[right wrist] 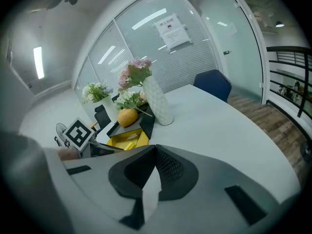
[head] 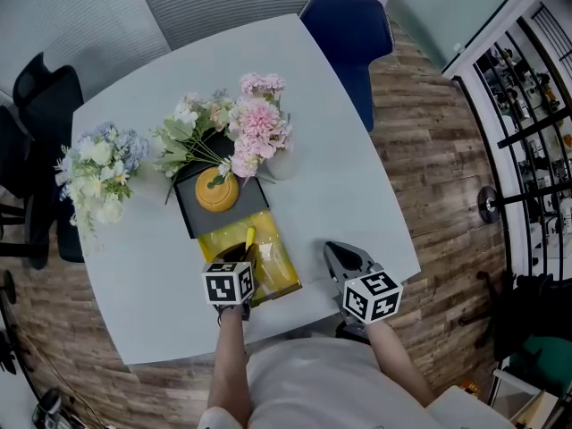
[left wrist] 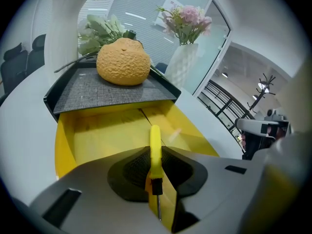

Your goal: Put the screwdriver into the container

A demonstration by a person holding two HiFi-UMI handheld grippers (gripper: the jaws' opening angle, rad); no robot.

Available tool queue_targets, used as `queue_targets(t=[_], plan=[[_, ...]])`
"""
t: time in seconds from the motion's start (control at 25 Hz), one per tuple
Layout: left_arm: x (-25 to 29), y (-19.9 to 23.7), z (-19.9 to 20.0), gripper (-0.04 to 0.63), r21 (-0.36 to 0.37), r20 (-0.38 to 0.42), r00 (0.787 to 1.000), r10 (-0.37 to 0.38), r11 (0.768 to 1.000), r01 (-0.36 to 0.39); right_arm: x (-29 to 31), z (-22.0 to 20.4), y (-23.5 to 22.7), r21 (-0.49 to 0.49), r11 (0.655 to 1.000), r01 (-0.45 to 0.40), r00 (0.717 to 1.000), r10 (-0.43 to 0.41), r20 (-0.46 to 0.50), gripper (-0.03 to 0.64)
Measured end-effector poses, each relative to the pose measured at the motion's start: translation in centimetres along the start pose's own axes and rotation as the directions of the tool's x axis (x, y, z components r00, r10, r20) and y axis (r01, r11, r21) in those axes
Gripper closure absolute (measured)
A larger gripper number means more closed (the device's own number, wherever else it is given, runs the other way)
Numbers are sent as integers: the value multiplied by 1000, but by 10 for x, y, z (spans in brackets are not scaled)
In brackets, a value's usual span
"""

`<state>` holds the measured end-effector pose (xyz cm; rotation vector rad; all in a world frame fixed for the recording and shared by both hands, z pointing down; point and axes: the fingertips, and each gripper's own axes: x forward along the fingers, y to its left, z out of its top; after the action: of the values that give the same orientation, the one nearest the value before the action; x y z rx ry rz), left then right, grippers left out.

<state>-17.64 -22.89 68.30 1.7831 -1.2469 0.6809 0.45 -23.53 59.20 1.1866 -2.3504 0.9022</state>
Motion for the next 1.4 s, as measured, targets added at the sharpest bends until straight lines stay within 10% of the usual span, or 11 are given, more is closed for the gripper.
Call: queue_targets(t=[1.4], plan=[[-124, -26, 25, 523, 42, 335, 942, 27, 998, -43, -69, 32, 65, -187, 982, 8, 981, 28, 190, 601]])
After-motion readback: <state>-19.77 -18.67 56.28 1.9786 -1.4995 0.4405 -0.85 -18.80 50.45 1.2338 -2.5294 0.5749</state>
